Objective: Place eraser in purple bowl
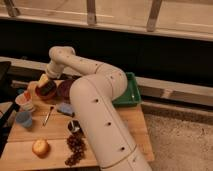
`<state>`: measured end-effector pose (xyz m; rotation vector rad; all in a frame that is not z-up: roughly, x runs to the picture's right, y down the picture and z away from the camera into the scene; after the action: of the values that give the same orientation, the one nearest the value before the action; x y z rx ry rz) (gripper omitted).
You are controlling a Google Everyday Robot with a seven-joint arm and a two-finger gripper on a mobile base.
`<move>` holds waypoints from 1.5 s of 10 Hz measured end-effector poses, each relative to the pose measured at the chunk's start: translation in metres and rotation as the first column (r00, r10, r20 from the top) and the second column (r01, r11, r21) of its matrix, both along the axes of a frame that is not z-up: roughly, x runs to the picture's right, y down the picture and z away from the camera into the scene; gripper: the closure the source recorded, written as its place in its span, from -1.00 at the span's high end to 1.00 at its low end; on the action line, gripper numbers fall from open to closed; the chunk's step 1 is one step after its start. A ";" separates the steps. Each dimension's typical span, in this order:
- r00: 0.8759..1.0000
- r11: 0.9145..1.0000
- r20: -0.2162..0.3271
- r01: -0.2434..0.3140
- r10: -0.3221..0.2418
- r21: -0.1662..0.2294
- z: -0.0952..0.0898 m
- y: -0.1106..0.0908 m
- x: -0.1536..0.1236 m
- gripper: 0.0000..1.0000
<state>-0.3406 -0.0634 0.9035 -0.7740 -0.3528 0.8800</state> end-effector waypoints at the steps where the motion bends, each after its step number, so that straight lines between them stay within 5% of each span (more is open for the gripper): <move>1: 1.000 1.000 0.005 0.001 -0.001 -0.008 0.002 0.004 -0.001 0.59; 5: 0.999 0.998 0.032 -0.034 0.036 -0.044 0.012 0.008 0.003 0.51; 12: 0.997 0.995 0.059 -0.052 0.057 -0.082 0.022 0.013 0.002 -0.87; 15: 0.997 0.997 0.039 -0.062 0.064 -0.055 0.014 0.007 0.011 -1.00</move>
<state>-0.3299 -0.0567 0.9180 -0.8352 -0.3921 0.9376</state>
